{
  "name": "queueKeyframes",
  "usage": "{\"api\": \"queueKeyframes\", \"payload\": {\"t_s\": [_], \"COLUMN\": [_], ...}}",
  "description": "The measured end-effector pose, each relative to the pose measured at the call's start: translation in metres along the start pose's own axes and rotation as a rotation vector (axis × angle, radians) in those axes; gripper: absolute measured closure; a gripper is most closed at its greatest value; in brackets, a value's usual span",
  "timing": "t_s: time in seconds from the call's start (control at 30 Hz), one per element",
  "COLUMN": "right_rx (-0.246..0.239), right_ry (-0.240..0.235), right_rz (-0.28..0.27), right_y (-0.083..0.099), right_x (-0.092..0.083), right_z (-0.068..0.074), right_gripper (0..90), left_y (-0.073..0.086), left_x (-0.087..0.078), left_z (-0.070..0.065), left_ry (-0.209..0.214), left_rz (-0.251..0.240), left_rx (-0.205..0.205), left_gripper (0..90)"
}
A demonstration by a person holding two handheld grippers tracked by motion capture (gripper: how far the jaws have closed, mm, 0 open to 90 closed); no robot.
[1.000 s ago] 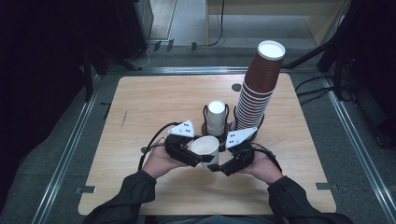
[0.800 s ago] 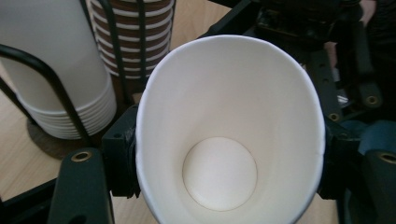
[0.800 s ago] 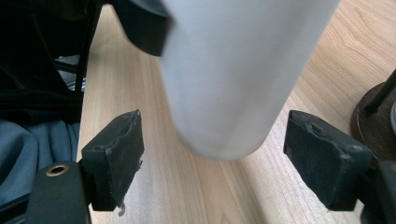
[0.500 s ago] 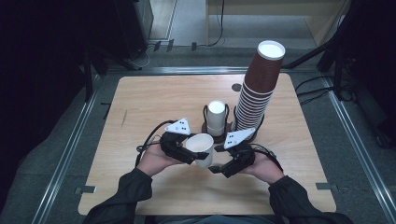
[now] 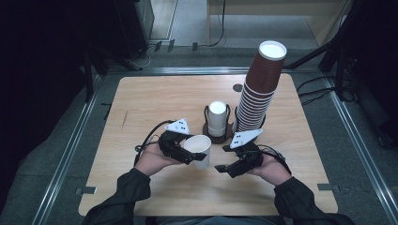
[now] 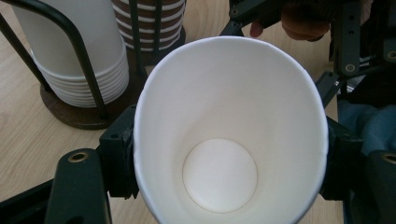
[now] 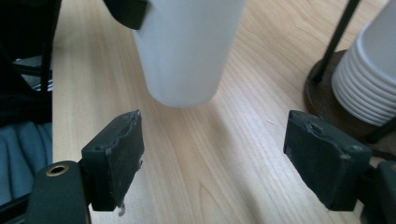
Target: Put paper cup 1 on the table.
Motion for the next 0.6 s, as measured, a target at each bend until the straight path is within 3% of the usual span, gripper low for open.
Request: {"api": "queueKeyframes", "payload": {"t_s": [0.3,0.6], "right_rx": [-0.005,0.019], "right_ry": [0.011,0.042], "right_rz": [-0.001,-0.016], "right_y": [0.002,-0.002], "right_x": [0.002,-0.002], "right_z": [-0.005,-0.015], "right_gripper": [20.8,22.6], "left_y": [0.006,0.013], "left_x": [-0.005,-0.014], "left_z": [0.009,0.017], "left_ry": [-0.021,-0.039], "left_rz": [-0.007,-0.01], "left_rx": [-0.022,-0.051], "left_gripper": [26.2,26.1]}}
Point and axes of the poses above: each handheld gripper's, and its own axes: x roughly forward along the jaws, y roughly out of its underside, z roughly to its left, the point moved 10 cm from there along x, roughly forward along the jaws
